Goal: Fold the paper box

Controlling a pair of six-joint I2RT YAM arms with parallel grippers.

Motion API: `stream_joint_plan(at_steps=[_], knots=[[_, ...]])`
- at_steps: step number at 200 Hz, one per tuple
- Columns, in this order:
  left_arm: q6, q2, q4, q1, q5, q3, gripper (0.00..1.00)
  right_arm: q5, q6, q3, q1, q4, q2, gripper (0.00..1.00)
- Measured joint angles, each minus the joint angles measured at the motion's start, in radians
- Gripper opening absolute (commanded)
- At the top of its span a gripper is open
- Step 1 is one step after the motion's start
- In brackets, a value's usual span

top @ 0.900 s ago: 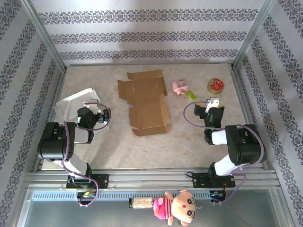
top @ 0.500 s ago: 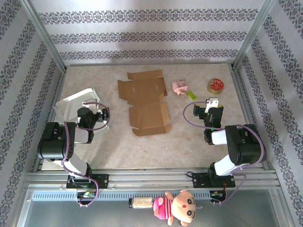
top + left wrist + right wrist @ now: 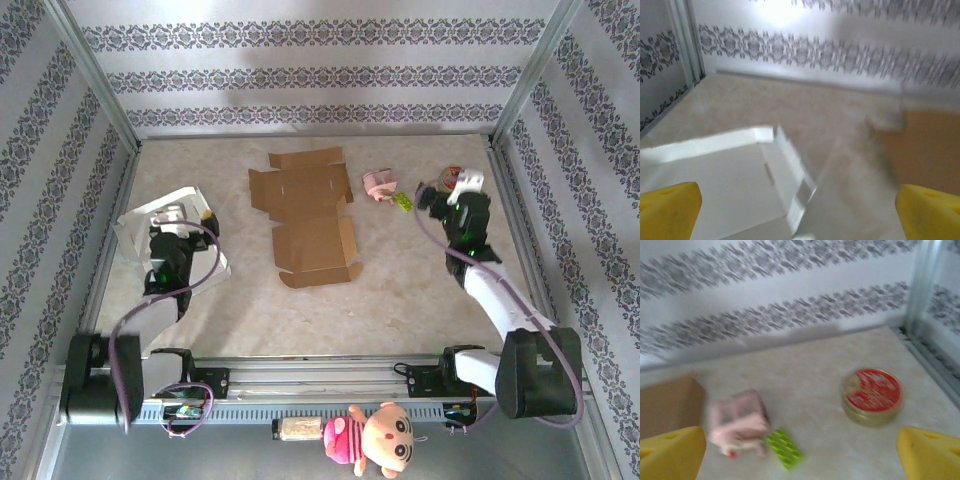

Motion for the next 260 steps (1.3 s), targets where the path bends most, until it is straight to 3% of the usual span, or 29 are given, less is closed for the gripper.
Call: stream_joint_plan(at_steps=[31,45,73,99,137,168,216,260], knots=[[-0.304,-0.143,-0.33,-0.077,0.08,0.243,1.0,-0.118,0.035,0.476,0.104,-0.319,0.268,0.98],[-0.389,-0.143,-0.478,-0.209,0.101,0.329,1.0,-0.14,0.019,0.671,0.153,-0.441,0.429,0.93],[-0.463,-0.099,-0.771,-0.562,0.088,0.451,0.99,-0.131,-0.066,1.033,0.233,-0.666,0.76,0.77],[-0.491,-0.07,-0.965,-0.702,0.042,0.503,0.99,-0.06,-0.137,1.378,0.285,-0.849,1.051,0.72],[-0.489,-0.066,-1.11,-0.734,-0.043,0.523,0.99,0.137,-0.244,1.733,0.348,-1.034,1.343,0.74],[-0.486,-0.079,-1.15,-0.734,-0.092,0.524,1.0,0.249,-0.323,1.798,0.383,-1.094,1.435,0.71],[-0.486,-0.085,-1.153,-0.734,-0.124,0.524,1.0,0.255,-0.366,1.796,0.399,-1.139,1.455,0.39],[-0.503,-0.083,-1.153,-0.73,-0.123,0.524,1.0,0.23,-0.367,1.776,0.397,-1.14,1.454,0.16]])
